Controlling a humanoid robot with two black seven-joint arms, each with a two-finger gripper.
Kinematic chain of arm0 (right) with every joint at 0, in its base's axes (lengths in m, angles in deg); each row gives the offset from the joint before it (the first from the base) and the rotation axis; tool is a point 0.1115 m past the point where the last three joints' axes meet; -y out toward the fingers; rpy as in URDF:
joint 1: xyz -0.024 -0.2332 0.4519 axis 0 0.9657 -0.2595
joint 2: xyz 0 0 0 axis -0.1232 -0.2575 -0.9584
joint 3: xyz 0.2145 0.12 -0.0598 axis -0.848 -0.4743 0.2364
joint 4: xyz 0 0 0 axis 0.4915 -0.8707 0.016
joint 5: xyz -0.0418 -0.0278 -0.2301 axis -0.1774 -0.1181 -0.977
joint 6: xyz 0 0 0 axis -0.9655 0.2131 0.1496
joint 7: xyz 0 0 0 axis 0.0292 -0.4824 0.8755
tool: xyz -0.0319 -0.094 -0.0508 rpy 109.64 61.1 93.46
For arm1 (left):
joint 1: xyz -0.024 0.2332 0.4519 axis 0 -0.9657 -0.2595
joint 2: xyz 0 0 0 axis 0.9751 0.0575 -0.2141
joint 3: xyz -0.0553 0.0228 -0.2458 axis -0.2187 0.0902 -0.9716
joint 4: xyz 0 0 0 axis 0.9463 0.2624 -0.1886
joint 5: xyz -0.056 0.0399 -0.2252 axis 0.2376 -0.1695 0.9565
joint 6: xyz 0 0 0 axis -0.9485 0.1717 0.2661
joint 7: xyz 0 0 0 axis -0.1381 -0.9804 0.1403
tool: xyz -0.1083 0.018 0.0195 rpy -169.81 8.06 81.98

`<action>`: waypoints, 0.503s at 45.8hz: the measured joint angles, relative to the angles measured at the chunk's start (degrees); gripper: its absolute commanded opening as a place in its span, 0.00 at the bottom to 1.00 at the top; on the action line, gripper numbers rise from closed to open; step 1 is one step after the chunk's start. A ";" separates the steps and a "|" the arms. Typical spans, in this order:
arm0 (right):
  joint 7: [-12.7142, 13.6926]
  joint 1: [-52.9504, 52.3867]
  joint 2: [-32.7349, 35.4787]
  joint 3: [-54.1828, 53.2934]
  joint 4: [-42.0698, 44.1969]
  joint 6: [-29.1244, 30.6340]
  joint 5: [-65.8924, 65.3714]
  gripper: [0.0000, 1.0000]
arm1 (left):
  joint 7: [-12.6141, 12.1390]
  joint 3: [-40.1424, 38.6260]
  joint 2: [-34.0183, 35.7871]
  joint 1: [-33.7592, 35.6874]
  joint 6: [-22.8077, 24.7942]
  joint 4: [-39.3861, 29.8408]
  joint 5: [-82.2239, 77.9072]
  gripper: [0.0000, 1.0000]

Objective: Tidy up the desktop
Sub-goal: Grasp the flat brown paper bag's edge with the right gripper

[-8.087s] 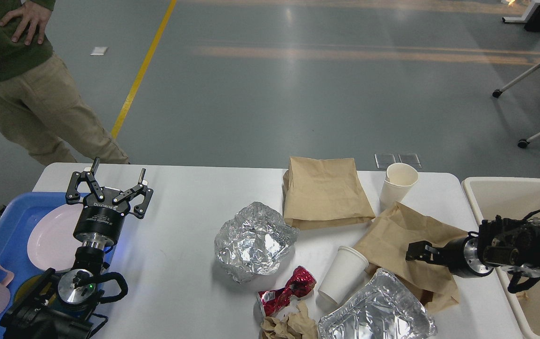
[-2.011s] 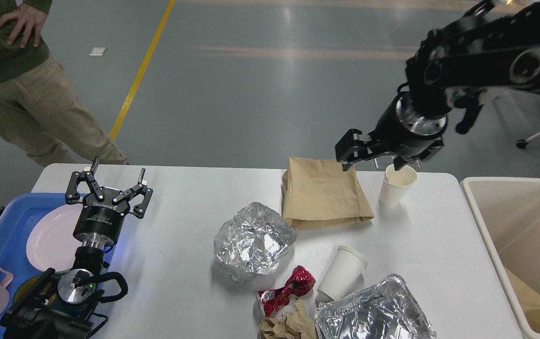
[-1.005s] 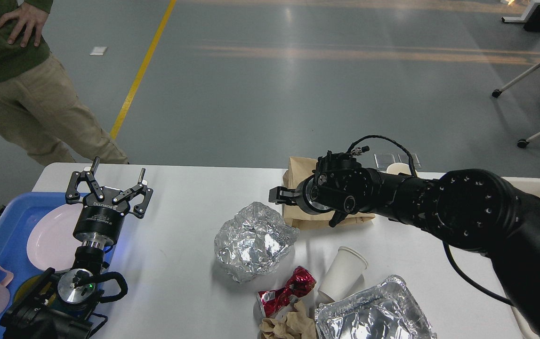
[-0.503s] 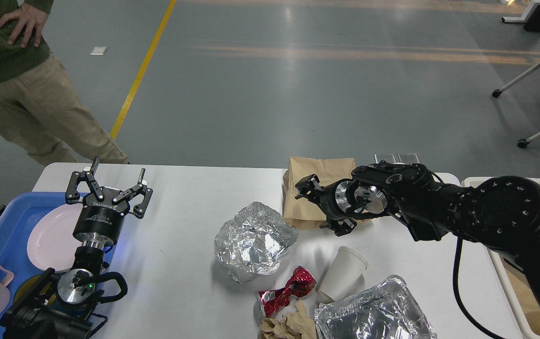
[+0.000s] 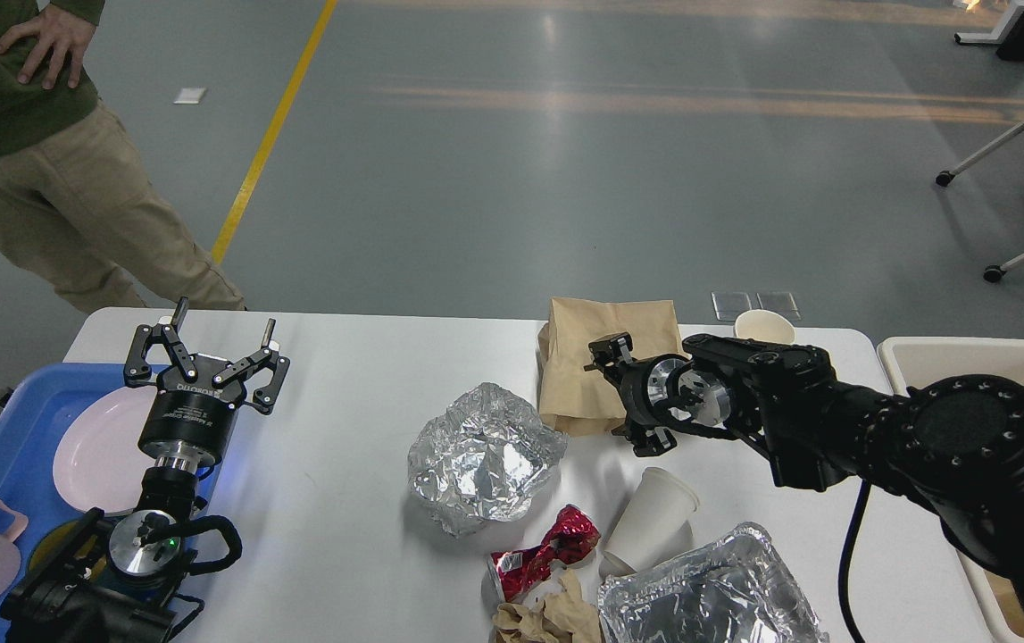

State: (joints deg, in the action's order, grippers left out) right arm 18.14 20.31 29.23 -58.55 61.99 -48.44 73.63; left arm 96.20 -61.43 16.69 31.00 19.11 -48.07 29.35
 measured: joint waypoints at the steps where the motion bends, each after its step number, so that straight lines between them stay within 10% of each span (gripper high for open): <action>1: -0.11 0.87 -0.12 -1.09 0.83 -0.13 -0.04 0.85 | 0.00 0.00 0.00 0.00 0.00 0.00 0.00 0.96; 10: -0.54 3.36 -0.65 -4.42 3.79 -1.96 -0.08 0.84 | 0.00 0.00 -0.01 0.00 0.00 0.00 0.00 0.96; 18: -0.62 3.71 -0.66 -6.86 4.39 -2.32 -0.16 0.39 | 0.00 0.00 0.00 0.00 0.00 0.00 0.00 0.96; 23: -0.58 3.73 -0.66 -7.06 4.44 -1.84 -0.15 0.31 | 0.00 0.00 0.00 0.00 0.00 0.00 0.00 0.96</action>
State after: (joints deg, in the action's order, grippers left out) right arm 17.56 24.04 28.57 -65.61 66.44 -50.28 73.48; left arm 96.20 -61.42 16.69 31.00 19.11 -48.07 29.35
